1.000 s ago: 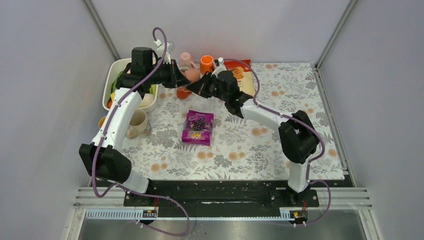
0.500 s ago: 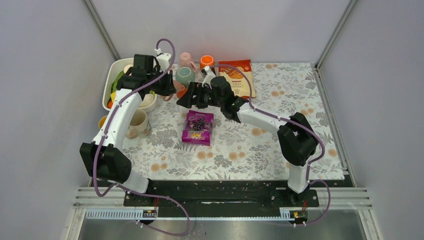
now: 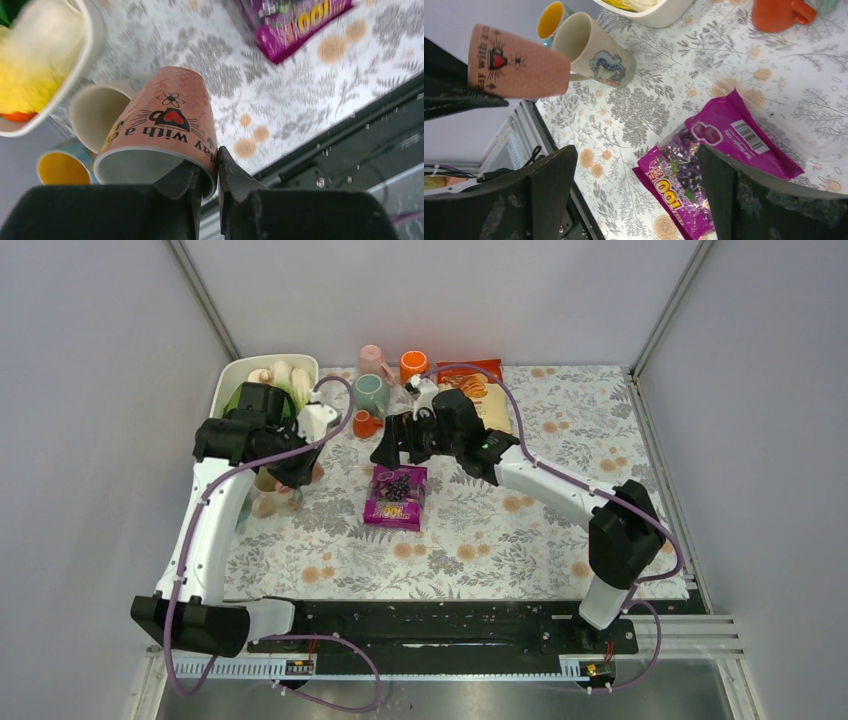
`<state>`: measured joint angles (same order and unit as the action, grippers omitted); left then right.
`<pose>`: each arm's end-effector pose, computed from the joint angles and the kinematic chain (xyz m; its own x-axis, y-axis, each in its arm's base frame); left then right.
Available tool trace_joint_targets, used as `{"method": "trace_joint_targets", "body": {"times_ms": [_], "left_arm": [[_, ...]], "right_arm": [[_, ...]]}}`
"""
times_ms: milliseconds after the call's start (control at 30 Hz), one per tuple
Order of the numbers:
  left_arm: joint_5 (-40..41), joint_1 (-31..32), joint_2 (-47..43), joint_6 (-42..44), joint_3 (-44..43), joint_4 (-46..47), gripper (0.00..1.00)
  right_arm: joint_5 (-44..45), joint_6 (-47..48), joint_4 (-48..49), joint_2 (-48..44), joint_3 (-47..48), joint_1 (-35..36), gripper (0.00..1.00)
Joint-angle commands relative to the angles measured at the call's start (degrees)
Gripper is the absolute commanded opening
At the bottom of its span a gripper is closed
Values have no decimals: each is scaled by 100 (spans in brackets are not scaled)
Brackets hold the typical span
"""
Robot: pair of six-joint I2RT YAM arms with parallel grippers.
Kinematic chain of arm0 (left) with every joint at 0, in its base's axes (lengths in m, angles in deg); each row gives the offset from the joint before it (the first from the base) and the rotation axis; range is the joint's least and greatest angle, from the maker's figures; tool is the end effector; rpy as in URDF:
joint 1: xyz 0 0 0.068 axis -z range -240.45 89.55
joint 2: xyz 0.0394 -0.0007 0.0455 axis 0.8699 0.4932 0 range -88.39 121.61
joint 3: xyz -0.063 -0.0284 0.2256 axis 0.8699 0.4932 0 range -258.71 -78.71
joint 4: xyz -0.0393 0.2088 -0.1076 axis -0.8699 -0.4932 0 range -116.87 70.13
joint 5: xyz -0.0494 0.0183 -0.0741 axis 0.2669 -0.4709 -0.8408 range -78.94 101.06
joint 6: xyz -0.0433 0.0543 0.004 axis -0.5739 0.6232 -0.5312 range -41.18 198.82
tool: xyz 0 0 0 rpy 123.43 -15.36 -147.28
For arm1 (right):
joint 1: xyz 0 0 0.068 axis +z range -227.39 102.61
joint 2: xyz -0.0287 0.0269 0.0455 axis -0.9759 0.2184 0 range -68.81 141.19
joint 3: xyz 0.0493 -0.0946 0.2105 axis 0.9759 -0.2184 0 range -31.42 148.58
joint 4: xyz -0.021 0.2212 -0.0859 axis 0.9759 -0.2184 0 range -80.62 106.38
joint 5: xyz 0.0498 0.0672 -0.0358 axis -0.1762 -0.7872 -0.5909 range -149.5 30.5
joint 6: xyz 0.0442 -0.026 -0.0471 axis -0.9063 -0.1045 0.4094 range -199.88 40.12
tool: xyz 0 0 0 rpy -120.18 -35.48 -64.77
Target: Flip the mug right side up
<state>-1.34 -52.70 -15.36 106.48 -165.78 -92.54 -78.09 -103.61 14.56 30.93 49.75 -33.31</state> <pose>0.2166 -0.0418 0.3306 -0.6368 0.5442 -0.5463 0.6075 0.7904 0.0792 0.2789 0.2951 0.2783 -0.5810 -0.0315 -0.8133 -0.6993 0.5307 0.4790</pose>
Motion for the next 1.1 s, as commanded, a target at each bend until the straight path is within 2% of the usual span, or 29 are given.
{"method": "trace_joint_targets", "body": {"times_ms": [0, 200, 367, 533, 733, 933, 1000, 1067], "left_arm": [[211, 9, 245, 441, 330, -265, 0], [259, 323, 1156, 180, 71, 206, 0], [811, 412, 2088, 100, 14, 453, 0], [1149, 433, 2764, 90, 125, 663, 0], [1420, 471, 3212, 86, 296, 916, 1], [1526, 508, 3481, 144, 374, 973, 21], [1502, 508, 3396, 182, 389, 958, 31], [1424, 508, 3255, 246, 340, 864, 46]], "right_arm": [[241, 464, -361, -146, -58, -104, 100], [102, 417, -505, -10, -24, -562, 99], [353, 702, -1014, 310, 443, -1098, 100], [746, 1275, -1608, 624, 979, -1270, 99], [770, 1339, -1670, 609, 872, -1375, 100], [852, 1429, -1658, 493, 668, -1397, 99], [879, 1465, -1664, 434, 594, -1404, 99], [909, 1500, -1665, 373, 535, -1402, 99]]}}
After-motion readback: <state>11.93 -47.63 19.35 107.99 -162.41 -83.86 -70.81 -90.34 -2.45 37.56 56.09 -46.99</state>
